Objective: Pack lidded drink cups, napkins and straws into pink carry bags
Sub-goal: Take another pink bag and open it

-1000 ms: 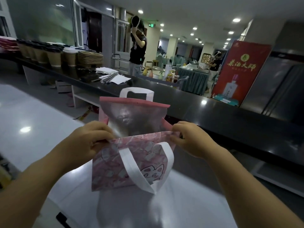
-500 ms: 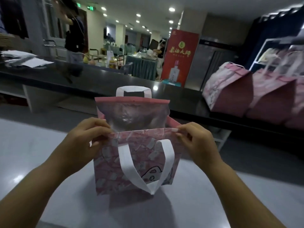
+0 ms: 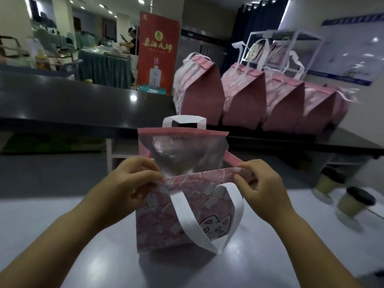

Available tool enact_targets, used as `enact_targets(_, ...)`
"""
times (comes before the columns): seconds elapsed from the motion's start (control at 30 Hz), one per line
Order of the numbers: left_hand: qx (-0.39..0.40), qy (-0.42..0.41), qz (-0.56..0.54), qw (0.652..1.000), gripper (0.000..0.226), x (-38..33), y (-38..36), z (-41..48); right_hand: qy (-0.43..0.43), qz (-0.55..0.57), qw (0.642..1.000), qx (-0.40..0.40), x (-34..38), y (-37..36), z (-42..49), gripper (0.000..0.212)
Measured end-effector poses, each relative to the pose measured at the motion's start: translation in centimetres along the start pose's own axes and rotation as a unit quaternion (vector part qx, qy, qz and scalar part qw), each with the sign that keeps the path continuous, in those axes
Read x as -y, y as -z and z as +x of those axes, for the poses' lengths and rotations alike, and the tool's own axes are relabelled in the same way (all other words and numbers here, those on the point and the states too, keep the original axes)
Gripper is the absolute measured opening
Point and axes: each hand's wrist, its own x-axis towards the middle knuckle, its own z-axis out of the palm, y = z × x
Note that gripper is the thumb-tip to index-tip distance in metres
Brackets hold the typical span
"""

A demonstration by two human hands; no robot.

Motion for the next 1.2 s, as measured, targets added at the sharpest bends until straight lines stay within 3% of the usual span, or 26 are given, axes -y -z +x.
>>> enact_targets(0.2,0.032,-0.032,-0.049,0.998,0.034,-1.1,-5.5,6.5,-0.068,-0.02,0.997,0.007,-6.6,2.4,1.2,0.02)
enact_targets(0.37,0.034,-0.018,-0.14,0.989,0.034,-1.1,-8.0,10.1,-0.118,0.034,0.992,0.021,-10.6,4.3,2.1,0.03)
enact_targets(0.5,0.002,0.006,-0.171,0.985,0.042,-0.8,-9.2,12.1,-0.132,0.034,0.991,0.015,-12.0,4.7,3.7,0.008)
enact_targets(0.63,-0.047,0.033,-0.149,0.987,0.027,-0.7,-9.4,13.5,-0.17,-0.003,0.98,0.101,-12.6,5.5,6.6,0.006)
enact_targets(0.77,-0.052,0.117,-0.124,0.984,0.017,-0.6,-9.4,14.8,-0.171,-0.025,0.97,0.171,-12.6,5.9,9.6,0.014)
enact_targets(0.9,0.013,0.242,-0.088,0.966,0.021,-0.4,-9.9,15.9,-0.127,-0.095,0.958,0.24,-12.7,5.1,11.6,0.02)
enact_targets(1.03,0.065,0.323,-0.064,0.942,0.036,-0.1,-9.3,16.5,-0.114,-0.152,0.926,0.327,-13.6,4.4,12.1,0.032)
enact_targets(1.2,0.114,0.373,0.068,0.918,0.064,-1.3,-9.5,17.4,-0.106,-0.174,0.911,0.358,-14.8,4.7,11.0,0.048)
